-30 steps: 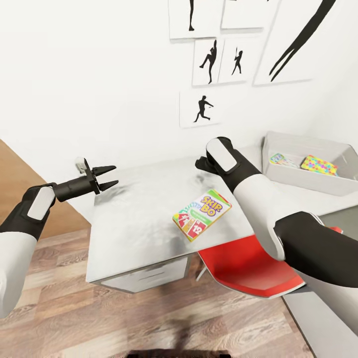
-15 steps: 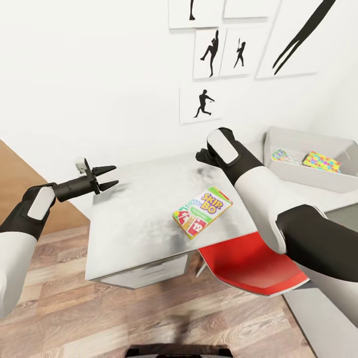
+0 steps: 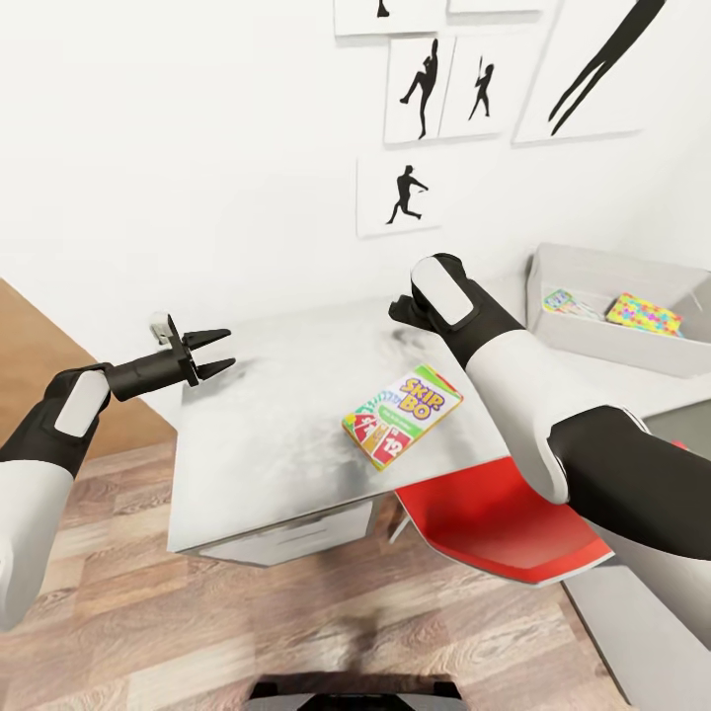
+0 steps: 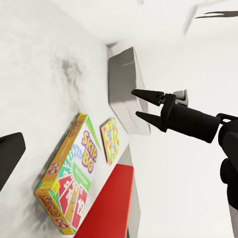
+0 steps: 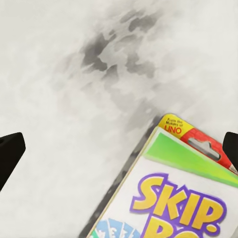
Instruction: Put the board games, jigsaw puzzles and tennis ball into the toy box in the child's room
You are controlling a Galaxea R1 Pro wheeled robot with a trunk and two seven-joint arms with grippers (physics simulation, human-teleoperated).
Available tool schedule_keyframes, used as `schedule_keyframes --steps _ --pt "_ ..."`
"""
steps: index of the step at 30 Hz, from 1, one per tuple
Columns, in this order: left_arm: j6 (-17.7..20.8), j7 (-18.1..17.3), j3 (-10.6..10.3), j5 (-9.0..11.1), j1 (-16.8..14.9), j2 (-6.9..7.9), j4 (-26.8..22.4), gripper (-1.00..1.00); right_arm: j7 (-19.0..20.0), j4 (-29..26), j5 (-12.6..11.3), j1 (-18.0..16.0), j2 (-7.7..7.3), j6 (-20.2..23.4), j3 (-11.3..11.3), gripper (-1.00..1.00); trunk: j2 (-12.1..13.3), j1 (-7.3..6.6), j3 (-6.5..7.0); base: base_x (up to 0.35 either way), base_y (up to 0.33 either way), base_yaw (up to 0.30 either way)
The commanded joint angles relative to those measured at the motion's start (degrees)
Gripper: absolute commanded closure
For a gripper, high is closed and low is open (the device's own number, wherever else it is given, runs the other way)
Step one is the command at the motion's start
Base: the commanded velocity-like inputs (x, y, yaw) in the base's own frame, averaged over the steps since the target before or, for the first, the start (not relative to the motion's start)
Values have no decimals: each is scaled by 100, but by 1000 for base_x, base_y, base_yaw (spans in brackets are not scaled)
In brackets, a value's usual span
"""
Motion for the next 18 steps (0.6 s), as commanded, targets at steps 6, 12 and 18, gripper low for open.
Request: schedule_keyframes --steps 6,12,18 --pt "19 -29 6 -21 -5 2 3 -100 -36 -12 -19 -6 0 21 14 -100 -10 3 -31 0 0 0" --pt "19 -29 6 -21 -5 7 6 -100 -36 -22 96 1 0 8 15 -100 -10 3 -37 0 0 0" --pt "19 -29 8 -21 -5 9 6 -100 -36 -24 222 2 0 7 7 -100 -10 3 -38 0 0 0"
